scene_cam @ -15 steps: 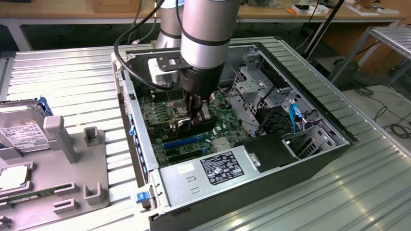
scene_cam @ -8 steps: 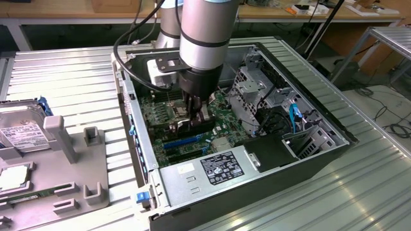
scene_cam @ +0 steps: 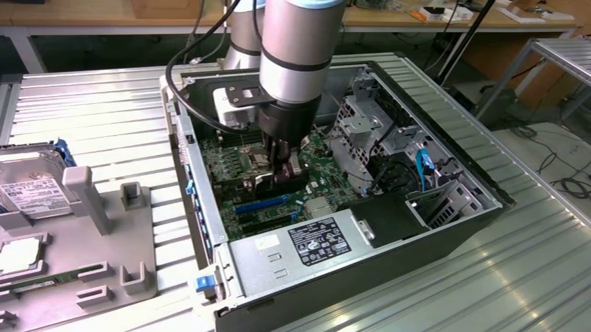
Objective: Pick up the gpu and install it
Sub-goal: 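Insert the gpu into the slot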
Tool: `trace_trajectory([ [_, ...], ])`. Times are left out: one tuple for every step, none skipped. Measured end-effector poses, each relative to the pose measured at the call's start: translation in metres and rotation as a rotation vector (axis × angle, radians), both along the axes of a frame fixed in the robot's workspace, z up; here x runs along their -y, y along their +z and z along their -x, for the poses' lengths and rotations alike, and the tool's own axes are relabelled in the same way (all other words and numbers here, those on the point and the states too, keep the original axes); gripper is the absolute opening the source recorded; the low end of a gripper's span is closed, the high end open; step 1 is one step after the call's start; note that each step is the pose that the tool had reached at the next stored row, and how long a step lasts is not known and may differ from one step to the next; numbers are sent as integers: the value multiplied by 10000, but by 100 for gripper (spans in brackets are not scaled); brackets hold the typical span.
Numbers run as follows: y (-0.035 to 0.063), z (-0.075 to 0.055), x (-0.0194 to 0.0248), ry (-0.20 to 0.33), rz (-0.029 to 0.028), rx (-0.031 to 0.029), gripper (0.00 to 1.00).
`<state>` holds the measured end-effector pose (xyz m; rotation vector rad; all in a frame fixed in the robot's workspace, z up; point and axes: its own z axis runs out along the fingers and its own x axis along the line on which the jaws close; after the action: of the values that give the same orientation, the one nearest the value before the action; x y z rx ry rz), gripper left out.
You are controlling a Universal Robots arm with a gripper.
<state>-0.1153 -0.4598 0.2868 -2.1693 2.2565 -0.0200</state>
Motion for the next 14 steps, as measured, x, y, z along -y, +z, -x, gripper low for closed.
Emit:
trace_trajectory([
  [-1, -4, 0, 1, 0, -68, 27],
  [0, -5, 1, 0, 3, -90, 27],
  [1, -5, 0, -1, 5, -94, 27],
  [1, -5, 0, -1, 5, -94, 27],
  [-11, -6, -1, 0, 0, -93, 27],
  [-30, -6, 0, 0, -4, -93, 27],
  [-77, -6, 0, 0, -8, -94, 27],
  [-93, -6, 0, 0, -8, -94, 27],
  [-104, -6, 0, 0, -8, -94, 27],
  [-118, -6, 0, 0, -8, -94, 27],
  [-123, -6, 0, 0, -6, -95, 27],
  [-124, -6, 0, 0, -6, -96, 27],
  [-126, -6, 0, 0, -9, -94, 27],
  [-125, -6, 0, 0, -8, -94, 27],
])
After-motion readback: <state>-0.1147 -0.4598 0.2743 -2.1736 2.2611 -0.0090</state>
